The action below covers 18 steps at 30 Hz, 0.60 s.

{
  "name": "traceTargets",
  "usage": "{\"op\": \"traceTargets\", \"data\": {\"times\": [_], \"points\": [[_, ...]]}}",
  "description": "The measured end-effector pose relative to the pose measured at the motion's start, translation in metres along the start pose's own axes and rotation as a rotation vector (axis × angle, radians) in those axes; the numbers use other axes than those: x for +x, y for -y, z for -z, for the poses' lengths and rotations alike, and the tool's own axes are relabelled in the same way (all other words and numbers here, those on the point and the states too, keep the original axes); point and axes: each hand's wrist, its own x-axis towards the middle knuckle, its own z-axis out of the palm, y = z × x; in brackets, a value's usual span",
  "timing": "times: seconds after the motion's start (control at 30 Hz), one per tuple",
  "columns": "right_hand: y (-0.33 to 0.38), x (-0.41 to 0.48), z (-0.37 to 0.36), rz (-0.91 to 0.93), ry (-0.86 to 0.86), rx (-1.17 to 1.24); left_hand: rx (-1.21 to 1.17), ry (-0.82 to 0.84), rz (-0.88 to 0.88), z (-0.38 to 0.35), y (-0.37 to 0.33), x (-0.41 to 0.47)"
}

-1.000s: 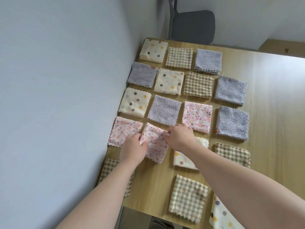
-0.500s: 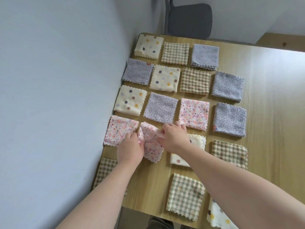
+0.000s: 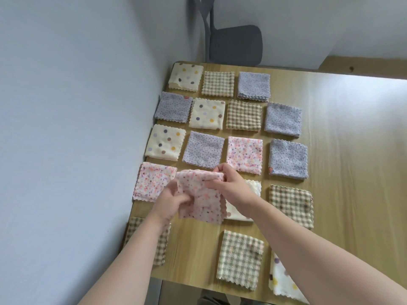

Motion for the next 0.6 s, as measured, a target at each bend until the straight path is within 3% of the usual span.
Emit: {"op": "traceTargets", "data": {"times": [0.07, 0.17, 0.43, 0.6], "points": [[0.005, -0.006, 0.012, -0.014, -0.002, 0.027, -0.247, 0.131, 0.119, -0.010, -0.009, -0.008], [0.012, -0.012, 0.030, -0.054, -0.040, 0.077, -0.327, 0.218, 0.196, -0.031, -0.021, -0.011], [0.010, -0.012, 0.100, -0.002, -0.294, -0.107, -0.050, 0.142, 0.127, -0.093, -0.041, 0.019], [0.015, 0.019, 0.134, -0.032, -0.355, -0.267, 0.172, 0.028, 0.068, -0.122, -0.049, 0.055]]}}
